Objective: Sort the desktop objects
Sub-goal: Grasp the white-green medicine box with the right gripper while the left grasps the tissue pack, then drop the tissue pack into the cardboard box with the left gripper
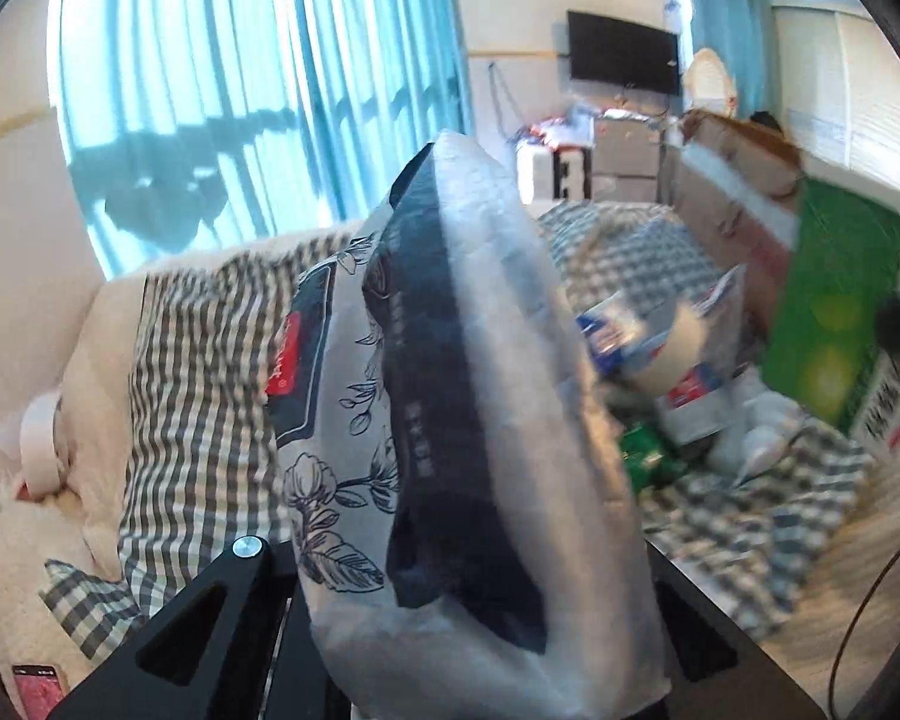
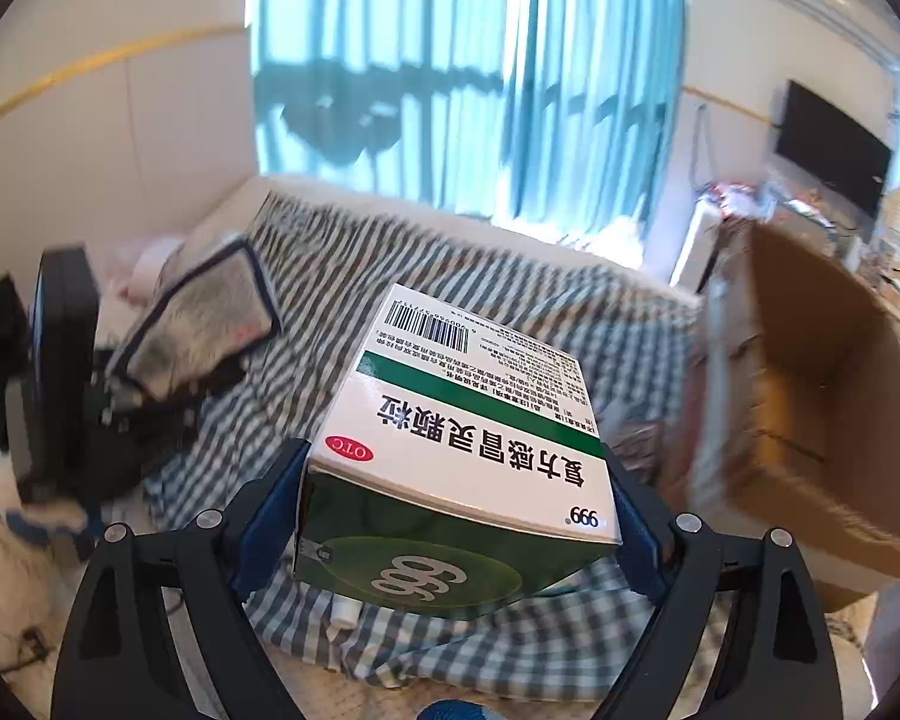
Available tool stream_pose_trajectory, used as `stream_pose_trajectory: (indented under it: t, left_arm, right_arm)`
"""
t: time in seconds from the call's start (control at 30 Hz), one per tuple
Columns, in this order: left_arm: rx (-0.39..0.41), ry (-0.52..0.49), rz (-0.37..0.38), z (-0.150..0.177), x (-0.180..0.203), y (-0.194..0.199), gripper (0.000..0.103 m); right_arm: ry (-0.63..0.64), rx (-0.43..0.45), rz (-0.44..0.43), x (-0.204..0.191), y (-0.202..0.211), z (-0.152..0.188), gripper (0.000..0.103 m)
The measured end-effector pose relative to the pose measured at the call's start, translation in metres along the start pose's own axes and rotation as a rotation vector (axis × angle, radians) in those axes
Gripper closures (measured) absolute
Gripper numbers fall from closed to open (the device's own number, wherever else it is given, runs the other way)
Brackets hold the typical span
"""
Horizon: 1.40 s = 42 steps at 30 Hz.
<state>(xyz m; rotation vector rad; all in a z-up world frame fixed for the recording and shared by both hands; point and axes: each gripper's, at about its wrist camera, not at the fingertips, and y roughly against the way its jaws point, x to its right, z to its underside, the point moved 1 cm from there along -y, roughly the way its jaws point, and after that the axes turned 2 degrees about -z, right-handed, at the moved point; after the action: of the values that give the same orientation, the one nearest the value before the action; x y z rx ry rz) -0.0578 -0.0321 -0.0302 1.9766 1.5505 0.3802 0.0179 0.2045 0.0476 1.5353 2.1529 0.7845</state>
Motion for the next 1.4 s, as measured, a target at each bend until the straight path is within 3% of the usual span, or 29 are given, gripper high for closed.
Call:
stream_pose_trajectory:
  t: [0.53,0.77,0.9,1.03,1.13,1.2,1.23,1.27,1.33,1.4]
  left_arm:
    - [0.145,-0.042,0.201,-0.096,0.132,0.037,0.092]
    - [0.181,-0.064,0.322,-0.148,0.197,0.031,0.092]
    - [0.126,-0.039,0.411,-0.167,0.231,0.004,0.092]
    - [0.072,-0.065,0.401,-0.17,0.259,-0.024,0.092]
    - [0.054,-0.091,0.414,-0.168,0.271,-0.031,0.091]
    - [0.058,-0.112,0.385,-0.169,0.277,-0.032,0.082]
    - [0.054,-0.108,0.365,-0.171,0.278,-0.033,0.065]
    - [0.056,-0.086,0.344,-0.172,0.275,-0.033,0.038]
    - [0.045,-0.048,0.4,-0.172,0.275,-0.028,0.023]
    - [0.051,-0.041,0.408,-0.169,0.274,-0.024,0.021]
  right_arm:
    - [-0.138,0.241,0.193,0.097,0.095,-0.03,0.015]
    - [-0.285,0.195,0.286,0.185,0.089,-0.028,0.022]
    - [-0.397,0.137,0.233,0.231,0.063,-0.012,0.022]
    - [-0.462,0.131,0.113,0.25,0.048,0.001,0.022]
    - [-0.398,0.192,0.168,0.245,0.051,-0.005,0.014]
    - [-0.373,0.244,0.221,0.245,0.056,-0.012,0.008]
    - [-0.376,0.26,0.229,0.247,0.06,-0.012,0.007]
    - [-0.391,0.281,0.224,0.251,0.063,-0.014,0.006]
    - [-0.441,0.32,0.184,0.257,0.07,-0.017,0.001]
    - [-0.483,0.34,0.165,0.263,0.076,-0.016,0.0]
